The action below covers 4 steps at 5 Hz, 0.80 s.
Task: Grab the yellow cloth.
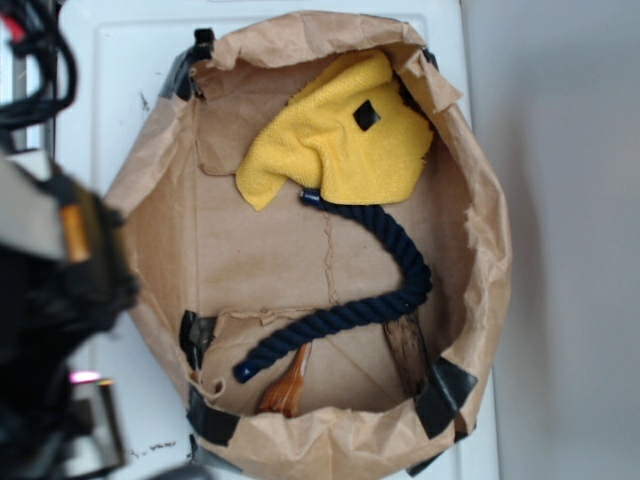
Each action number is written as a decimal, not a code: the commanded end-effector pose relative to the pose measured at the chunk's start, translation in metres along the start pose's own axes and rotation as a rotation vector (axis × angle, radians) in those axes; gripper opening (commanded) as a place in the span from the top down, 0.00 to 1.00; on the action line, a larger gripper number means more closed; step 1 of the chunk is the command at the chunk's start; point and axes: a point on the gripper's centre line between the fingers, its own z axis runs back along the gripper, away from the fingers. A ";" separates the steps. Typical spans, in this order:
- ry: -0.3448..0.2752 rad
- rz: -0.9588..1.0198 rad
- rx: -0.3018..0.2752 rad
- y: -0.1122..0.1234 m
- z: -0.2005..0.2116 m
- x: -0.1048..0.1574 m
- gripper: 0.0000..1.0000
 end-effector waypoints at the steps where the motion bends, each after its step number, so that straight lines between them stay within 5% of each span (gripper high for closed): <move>1: -0.259 0.408 -0.038 0.018 -0.034 0.053 0.00; 2: -0.308 0.458 0.065 0.034 -0.063 0.073 0.00; 4: -0.202 0.403 0.095 0.078 -0.085 0.101 0.00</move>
